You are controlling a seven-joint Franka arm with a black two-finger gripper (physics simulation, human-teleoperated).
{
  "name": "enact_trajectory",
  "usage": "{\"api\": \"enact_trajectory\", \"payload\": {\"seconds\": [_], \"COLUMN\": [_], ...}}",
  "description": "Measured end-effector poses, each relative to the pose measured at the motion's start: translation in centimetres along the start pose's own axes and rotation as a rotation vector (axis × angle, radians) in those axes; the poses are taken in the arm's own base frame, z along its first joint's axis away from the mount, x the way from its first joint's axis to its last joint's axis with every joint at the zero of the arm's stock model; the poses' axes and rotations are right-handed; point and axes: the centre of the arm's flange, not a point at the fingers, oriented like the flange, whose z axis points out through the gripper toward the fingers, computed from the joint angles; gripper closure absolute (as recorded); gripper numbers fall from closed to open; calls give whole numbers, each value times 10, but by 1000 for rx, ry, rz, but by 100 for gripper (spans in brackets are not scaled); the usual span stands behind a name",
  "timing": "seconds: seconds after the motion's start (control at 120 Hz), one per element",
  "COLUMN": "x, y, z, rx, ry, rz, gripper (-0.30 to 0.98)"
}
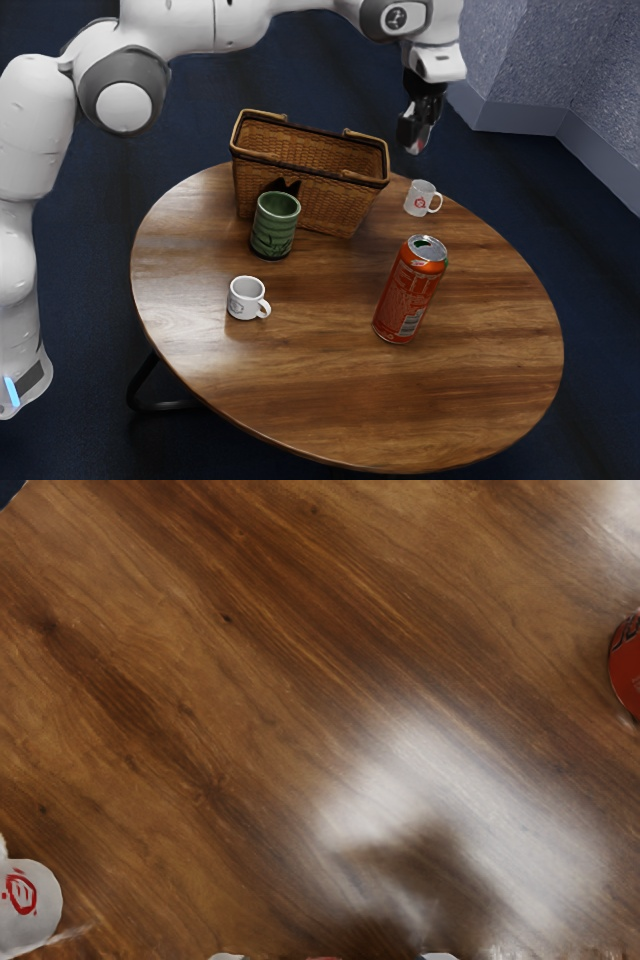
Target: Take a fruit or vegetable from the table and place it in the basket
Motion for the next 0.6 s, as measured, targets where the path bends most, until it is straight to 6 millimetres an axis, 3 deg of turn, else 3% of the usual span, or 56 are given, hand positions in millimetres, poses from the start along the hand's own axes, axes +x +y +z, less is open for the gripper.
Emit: {"api": "enact_trajectory", "payload": {"seconds": [0.058,0.133,0.233,0.358,0.433,0.517,0.6], "x": [-11,-42,-89,-124,-135,-136,-134], "y": [6,-1,4,2,1,2,4], "z": [-33,-48,-55,-42,-38,-36,-34], "rx": [32,36,2,-45,-61,-71,-78], "ry": [8,-26,-85,-137,-154,-163,-169], "rz": [-10,-68,-149,-219,-244,-252,-259], "gripper": [53,53,53,53,52,29,16]}}
